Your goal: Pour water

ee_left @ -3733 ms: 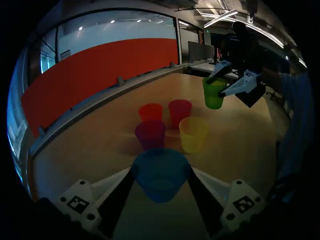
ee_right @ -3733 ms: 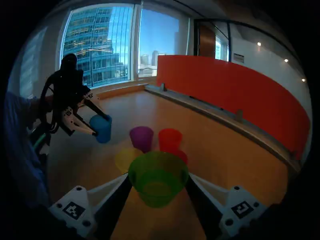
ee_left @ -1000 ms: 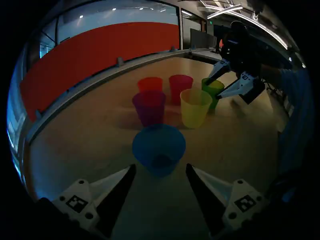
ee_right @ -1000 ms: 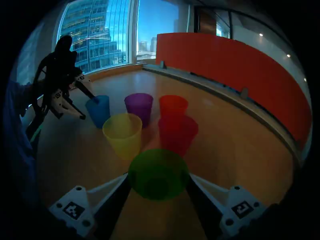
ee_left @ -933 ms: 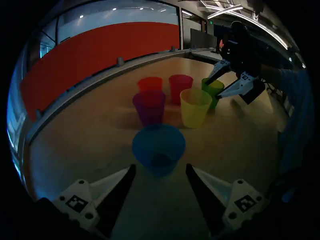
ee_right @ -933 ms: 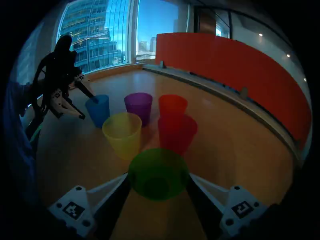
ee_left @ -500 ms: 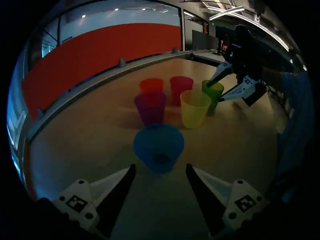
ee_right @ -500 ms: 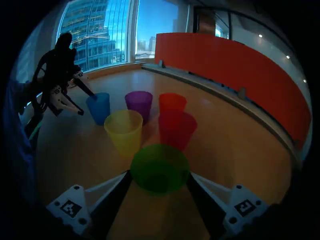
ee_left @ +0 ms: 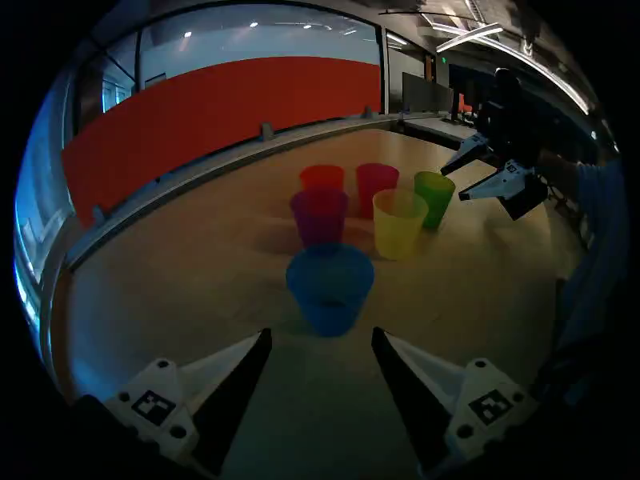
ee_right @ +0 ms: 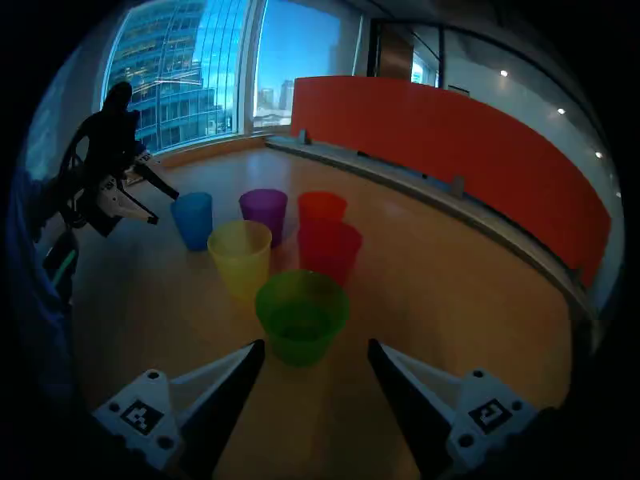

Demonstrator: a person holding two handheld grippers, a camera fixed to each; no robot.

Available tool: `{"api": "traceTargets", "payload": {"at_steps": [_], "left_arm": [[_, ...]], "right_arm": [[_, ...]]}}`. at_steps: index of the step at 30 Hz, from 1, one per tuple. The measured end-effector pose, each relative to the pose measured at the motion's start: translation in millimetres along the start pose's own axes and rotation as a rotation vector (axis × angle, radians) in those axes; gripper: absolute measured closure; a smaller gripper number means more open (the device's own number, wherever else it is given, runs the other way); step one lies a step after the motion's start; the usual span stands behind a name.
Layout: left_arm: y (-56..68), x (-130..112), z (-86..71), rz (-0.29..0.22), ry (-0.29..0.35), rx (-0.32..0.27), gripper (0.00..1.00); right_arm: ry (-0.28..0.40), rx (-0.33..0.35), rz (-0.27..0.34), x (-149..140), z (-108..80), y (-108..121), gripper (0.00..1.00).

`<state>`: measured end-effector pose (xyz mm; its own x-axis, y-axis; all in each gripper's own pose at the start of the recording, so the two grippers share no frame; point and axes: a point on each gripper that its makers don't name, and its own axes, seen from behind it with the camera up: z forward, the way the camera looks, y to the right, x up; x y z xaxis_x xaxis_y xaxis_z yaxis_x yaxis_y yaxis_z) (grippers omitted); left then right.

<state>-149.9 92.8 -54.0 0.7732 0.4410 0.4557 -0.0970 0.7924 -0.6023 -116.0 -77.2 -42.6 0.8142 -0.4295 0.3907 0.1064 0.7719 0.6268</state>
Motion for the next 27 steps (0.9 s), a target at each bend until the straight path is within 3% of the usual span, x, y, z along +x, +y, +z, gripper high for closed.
{"api": "traceTargets", "payload": {"at_steps": [12,27], "left_arm": [[-9.8,-1,-20.6,-0.044,0.058,0.072,0.07],[-33.2,24,-40.9,-0.078,0.23,0.227,0.07]], "right_arm": [[0.051,-0.079,0.038,-4,-30.3,11,0.0],[0.213,-0.21,0.107,31,-60.9,32,0.0]]}}
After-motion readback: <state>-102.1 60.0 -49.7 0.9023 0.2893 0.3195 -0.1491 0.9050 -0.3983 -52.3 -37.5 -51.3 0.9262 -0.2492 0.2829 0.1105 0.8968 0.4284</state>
